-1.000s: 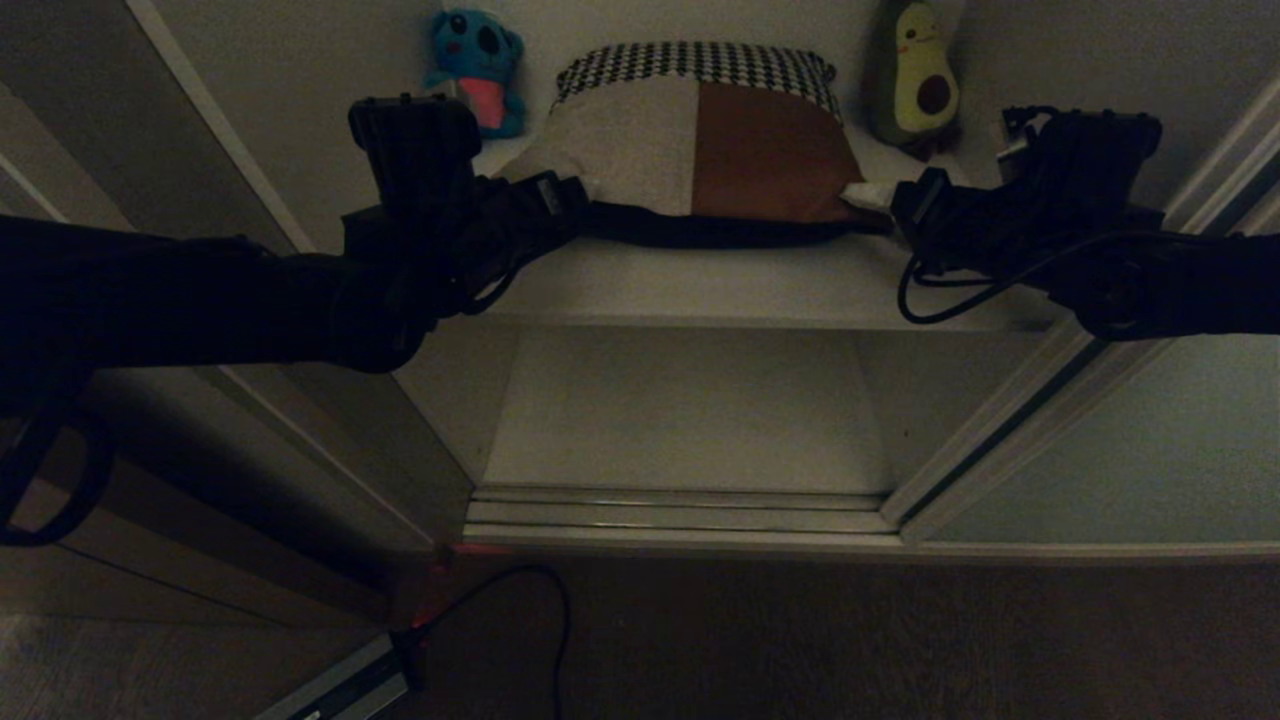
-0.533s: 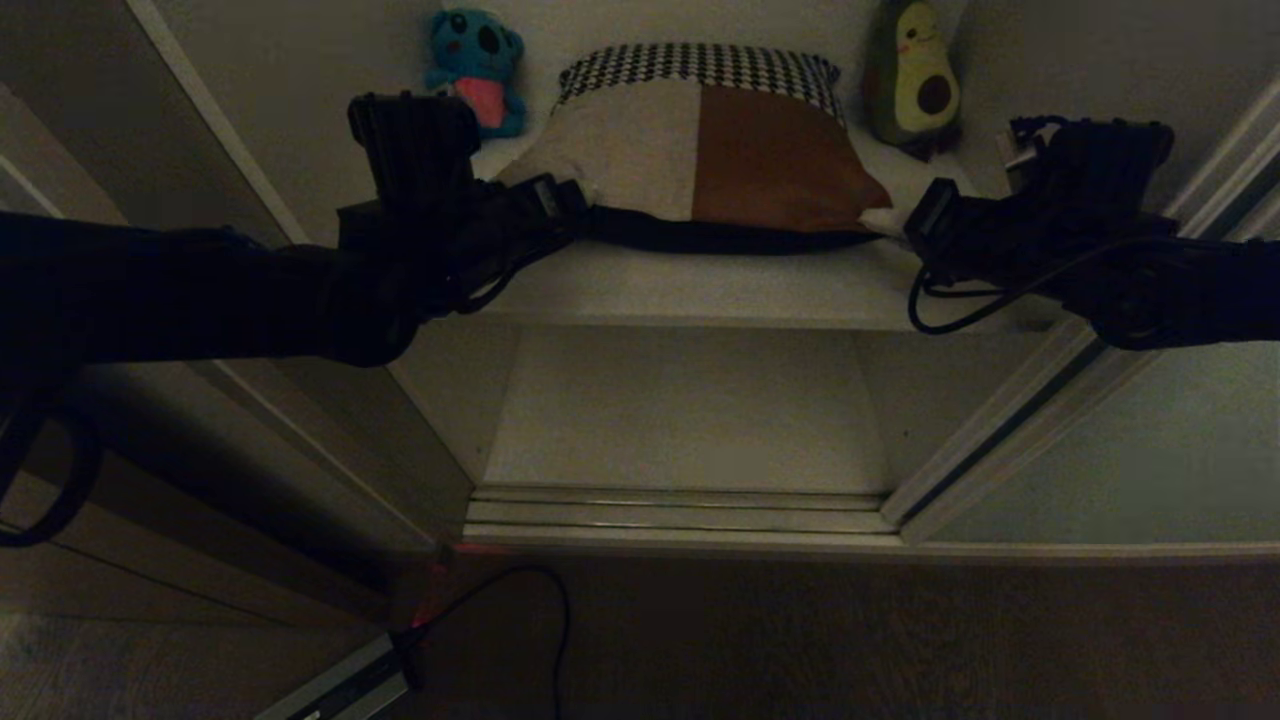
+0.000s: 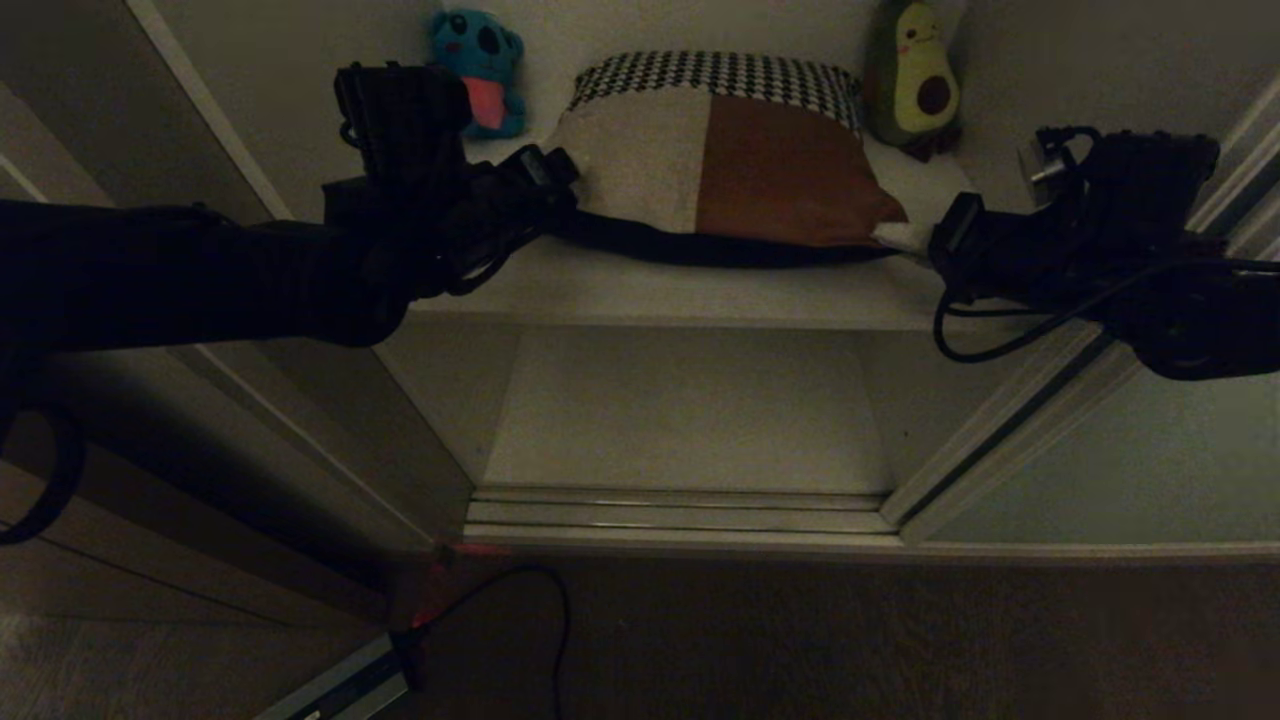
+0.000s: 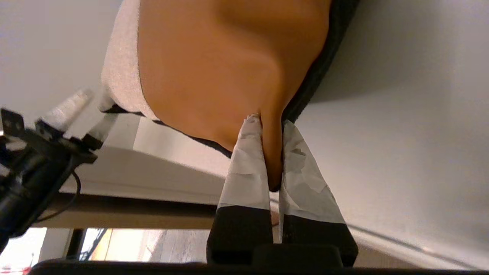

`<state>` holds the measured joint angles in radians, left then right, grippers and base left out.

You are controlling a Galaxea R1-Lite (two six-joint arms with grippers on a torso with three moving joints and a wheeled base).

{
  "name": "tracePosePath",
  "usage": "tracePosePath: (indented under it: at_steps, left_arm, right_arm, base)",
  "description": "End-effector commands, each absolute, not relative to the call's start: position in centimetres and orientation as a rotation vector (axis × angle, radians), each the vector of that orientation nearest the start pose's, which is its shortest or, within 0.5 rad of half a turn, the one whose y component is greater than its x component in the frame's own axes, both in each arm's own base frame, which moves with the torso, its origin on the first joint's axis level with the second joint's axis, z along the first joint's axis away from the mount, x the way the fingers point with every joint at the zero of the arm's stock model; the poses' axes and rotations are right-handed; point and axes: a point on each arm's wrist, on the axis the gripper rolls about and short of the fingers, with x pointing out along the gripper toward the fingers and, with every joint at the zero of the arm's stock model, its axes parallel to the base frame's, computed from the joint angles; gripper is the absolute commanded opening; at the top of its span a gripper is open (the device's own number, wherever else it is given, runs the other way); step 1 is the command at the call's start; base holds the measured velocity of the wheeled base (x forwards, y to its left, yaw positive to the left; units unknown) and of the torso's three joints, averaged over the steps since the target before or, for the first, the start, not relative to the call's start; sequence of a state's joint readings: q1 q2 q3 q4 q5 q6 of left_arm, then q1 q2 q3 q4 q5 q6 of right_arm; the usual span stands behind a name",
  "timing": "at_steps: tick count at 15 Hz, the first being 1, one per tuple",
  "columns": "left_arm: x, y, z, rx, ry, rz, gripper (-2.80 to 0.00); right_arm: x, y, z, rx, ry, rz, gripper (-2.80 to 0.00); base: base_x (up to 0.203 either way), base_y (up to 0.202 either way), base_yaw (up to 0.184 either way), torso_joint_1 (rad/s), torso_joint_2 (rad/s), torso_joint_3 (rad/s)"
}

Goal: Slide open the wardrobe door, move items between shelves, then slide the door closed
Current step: Place the pillow on the lower shelf

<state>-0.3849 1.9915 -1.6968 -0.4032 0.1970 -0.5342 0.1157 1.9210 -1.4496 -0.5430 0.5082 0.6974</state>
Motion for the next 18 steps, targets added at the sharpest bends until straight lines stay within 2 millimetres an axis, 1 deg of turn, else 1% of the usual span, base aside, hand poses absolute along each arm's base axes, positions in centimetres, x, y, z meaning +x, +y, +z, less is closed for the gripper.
tracePosePath:
  at_steps: [1,5,9,13,15,18]
  left_arm:
    - [38.4,-15.1,31.0,-0.593,-0.053,-0.212,0.0]
    - [38.7,-15.2,30.8,-0.605,-0.052,-0.216,0.0]
    - [38.9,-16.0,29.5,-0.604,-0.008,-0.23,0.0]
    - [40.0,-16.5,28.4,-0.597,0.005,-0.224,0.0]
    - [40.5,-16.7,28.8,-0.601,-0.018,-0.229,0.0]
    - [41.0,-16.9,29.5,-0.603,-0.056,-0.237,0.0]
  right_arm:
    - [38.0,5.5,27.7,0.664,0.155,0.623,-2.8]
    - [37.9,5.4,27.2,0.664,0.155,0.624,-2.8]
    - [37.9,5.2,27.3,0.664,0.154,0.628,-2.8]
    - [38.0,5.2,27.2,0.664,0.159,0.629,-2.8]
    - [38.2,5.2,26.9,0.666,0.166,0.626,-2.8]
    - [38.1,5.2,27.0,0.663,0.172,0.65,-2.8]
  base:
    - [0.0,0.0,0.0,0.0,0.0,0.0]
    - [0.0,0.0,0.0,0.0,0.0,0.0]
    - [0.0,0.0,0.0,0.0,0.0,0.0]
    - [0.0,0.0,0.0,0.0,0.0,0.0]
    - [0.0,0.0,0.0,0.0,0.0,0.0]
    - [0.0,0.0,0.0,0.0,0.0,0.0]
